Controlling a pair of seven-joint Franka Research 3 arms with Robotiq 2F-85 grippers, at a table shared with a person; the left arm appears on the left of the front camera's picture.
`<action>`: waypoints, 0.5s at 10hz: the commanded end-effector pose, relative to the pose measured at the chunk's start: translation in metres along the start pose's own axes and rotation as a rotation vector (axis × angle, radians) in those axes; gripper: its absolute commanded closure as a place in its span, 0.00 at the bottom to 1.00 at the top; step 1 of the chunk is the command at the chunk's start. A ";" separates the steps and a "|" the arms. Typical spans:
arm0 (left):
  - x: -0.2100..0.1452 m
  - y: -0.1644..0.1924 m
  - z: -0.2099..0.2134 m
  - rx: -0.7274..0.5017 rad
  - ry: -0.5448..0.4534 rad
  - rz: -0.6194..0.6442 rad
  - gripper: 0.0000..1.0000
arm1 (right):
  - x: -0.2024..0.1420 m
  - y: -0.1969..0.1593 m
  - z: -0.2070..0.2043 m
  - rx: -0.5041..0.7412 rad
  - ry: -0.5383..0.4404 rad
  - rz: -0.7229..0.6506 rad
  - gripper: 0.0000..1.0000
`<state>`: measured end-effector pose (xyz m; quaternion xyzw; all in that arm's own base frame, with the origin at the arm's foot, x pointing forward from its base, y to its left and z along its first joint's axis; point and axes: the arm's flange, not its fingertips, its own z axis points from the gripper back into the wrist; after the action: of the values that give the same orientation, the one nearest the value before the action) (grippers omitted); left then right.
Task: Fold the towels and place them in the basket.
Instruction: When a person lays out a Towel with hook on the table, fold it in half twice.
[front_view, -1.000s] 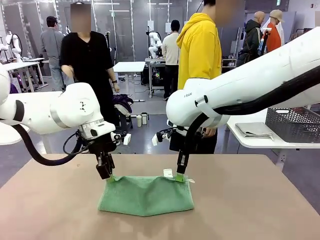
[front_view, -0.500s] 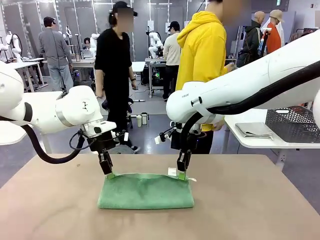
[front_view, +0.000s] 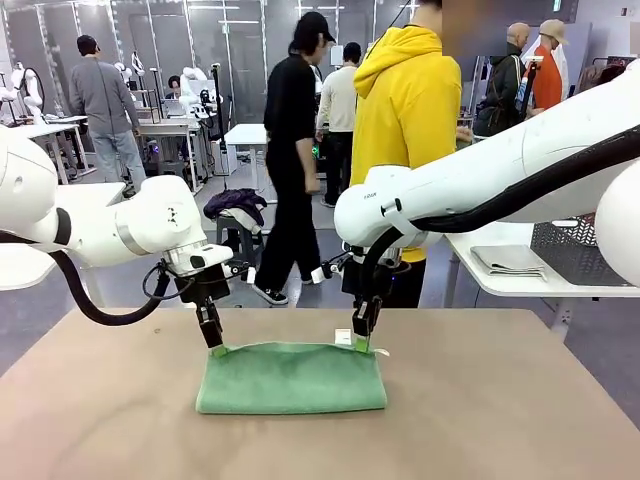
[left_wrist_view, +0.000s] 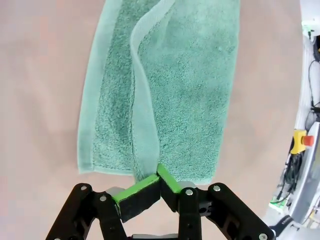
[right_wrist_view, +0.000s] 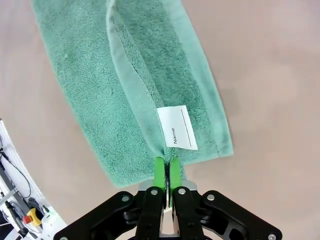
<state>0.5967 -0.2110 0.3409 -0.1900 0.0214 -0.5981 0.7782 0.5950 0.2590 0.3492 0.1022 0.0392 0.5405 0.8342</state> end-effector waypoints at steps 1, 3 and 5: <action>-0.002 0.010 -0.001 0.052 -0.002 0.007 1.00 | -0.002 -0.003 -0.008 -0.014 0.001 -0.021 0.96; -0.005 0.013 -0.003 0.057 0.017 -0.005 1.00 | -0.005 -0.007 -0.013 -0.018 -0.008 -0.031 0.96; -0.004 0.016 -0.007 0.079 0.008 -0.005 1.00 | -0.007 -0.009 -0.017 -0.037 -0.031 -0.025 0.96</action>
<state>0.6053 -0.2045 0.3326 -0.1675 0.0106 -0.6008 0.7816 0.6013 0.2531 0.3340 0.1028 0.0305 0.5334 0.8391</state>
